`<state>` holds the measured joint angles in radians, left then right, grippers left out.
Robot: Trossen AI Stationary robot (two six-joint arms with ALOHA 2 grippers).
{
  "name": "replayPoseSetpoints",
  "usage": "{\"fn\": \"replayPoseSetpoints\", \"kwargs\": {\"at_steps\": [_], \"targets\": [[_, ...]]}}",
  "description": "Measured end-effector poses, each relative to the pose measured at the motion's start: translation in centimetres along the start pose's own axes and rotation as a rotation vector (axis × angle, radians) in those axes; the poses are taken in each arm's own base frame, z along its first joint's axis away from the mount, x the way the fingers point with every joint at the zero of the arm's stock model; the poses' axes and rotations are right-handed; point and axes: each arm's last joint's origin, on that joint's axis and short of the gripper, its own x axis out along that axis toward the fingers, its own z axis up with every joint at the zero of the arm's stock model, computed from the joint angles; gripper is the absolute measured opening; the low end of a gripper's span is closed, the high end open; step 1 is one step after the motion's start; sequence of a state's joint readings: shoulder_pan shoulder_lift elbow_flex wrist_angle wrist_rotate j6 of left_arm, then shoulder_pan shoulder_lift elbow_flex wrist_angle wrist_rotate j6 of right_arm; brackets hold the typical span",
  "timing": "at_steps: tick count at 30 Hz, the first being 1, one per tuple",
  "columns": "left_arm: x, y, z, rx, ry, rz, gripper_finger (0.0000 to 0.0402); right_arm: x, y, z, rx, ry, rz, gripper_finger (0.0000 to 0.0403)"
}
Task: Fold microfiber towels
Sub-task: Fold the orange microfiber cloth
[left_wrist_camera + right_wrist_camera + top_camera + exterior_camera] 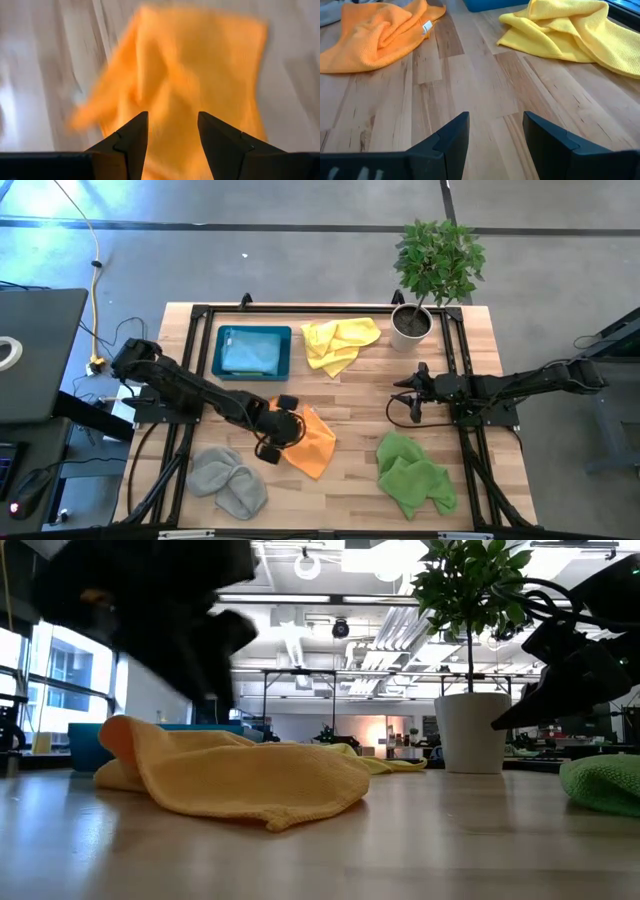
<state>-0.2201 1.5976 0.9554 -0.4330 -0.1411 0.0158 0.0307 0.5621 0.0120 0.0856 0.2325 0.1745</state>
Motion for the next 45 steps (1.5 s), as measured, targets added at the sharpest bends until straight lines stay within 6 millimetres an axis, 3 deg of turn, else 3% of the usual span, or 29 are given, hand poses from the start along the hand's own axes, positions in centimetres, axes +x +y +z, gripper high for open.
{"fn": "replayPoseSetpoints", "kwargs": {"at_steps": [6, 11, 20, 28, 33, 37, 40, 45], "targets": [[1.3, -0.3, -1.7, -0.038, 0.184, 0.004, 0.0161, 0.0, 0.0, 0.0, 0.0, 0.001, -0.001, 0.0178], [3.6, -0.1, -1.7, -0.016, 0.191, 0.003, 0.0161, 0.0, 0.0, -0.1, -0.003, 0.013, -0.003, 0.0178], [7.1, 1.1, 0.2, -0.004, -0.032, 0.043, 0.0161, 0.0, -0.1, -0.4, -0.009, 0.042, -0.007, 0.0178], [9.0, 4.1, 3.5, -0.041, -0.301, 0.156, 0.0161, 0.0, -0.1, -0.4, -0.01, 0.042, -0.008, 0.0178], [8.0, 5.9, 6.2, -0.049, -0.386, 0.209, 0.0161, 0.0, -0.1, -0.4, -0.01, 0.042, -0.007, 0.0178], [5.7, 5.9, 7.6, -0.047, -0.437, 0.207, 0.0161, 0.0, -0.1, -0.4, -0.01, 0.042, -0.008, 0.0178], [4.2, 4.8, 7.8, -0.024, -0.425, 0.143, 0.0161, 0.0, -0.1, -0.4, -0.01, 0.042, -0.008, 0.0178], [3.8, 1.9, 7.5, 0.058, -0.388, -0.029, 0.0161, 0.0, -0.1, -0.4, -0.01, 0.043, -0.008, 0.0178]]}}
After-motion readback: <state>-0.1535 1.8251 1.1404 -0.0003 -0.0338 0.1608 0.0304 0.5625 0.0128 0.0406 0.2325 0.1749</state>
